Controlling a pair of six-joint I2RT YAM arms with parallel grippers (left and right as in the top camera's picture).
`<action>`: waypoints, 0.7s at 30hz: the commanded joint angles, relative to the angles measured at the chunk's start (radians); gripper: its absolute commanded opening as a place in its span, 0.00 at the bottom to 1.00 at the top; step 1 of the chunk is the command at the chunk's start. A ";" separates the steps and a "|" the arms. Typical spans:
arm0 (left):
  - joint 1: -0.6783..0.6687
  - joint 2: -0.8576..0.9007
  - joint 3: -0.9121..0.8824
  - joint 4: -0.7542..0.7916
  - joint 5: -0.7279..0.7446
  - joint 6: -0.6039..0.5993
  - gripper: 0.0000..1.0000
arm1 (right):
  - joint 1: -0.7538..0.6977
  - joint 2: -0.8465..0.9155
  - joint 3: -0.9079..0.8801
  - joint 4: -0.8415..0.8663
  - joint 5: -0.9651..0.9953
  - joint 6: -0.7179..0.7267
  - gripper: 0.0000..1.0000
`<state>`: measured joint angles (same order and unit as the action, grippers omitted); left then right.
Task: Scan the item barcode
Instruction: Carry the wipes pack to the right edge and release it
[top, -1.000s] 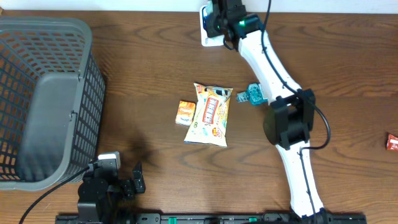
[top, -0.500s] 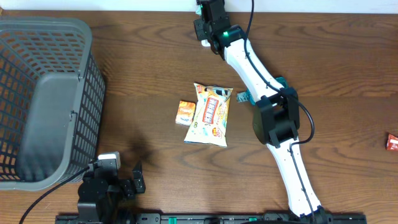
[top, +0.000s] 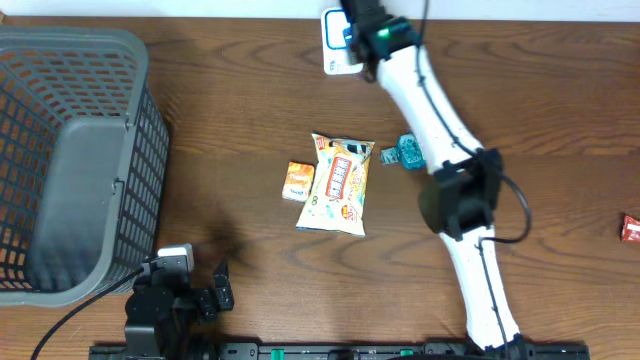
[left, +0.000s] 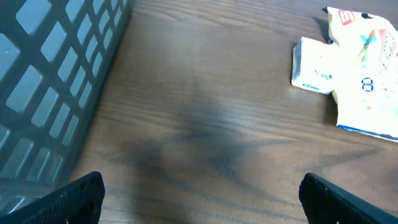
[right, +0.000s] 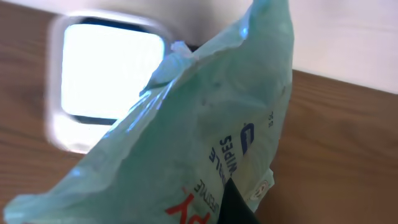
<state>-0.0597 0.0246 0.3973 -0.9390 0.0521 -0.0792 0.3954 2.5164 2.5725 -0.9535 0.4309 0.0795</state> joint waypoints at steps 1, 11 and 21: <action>0.004 -0.001 -0.004 -0.003 -0.008 -0.009 1.00 | -0.115 -0.097 0.039 -0.068 0.321 0.003 0.01; 0.004 -0.001 -0.004 -0.003 -0.008 -0.009 1.00 | -0.518 -0.092 -0.038 -0.270 0.348 0.216 0.01; 0.004 -0.001 -0.004 -0.003 -0.008 -0.009 1.00 | -0.837 -0.092 -0.303 -0.212 0.140 0.216 0.01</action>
<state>-0.0597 0.0246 0.3973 -0.9390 0.0521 -0.0792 -0.3893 2.4310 2.3478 -1.1820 0.6422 0.2707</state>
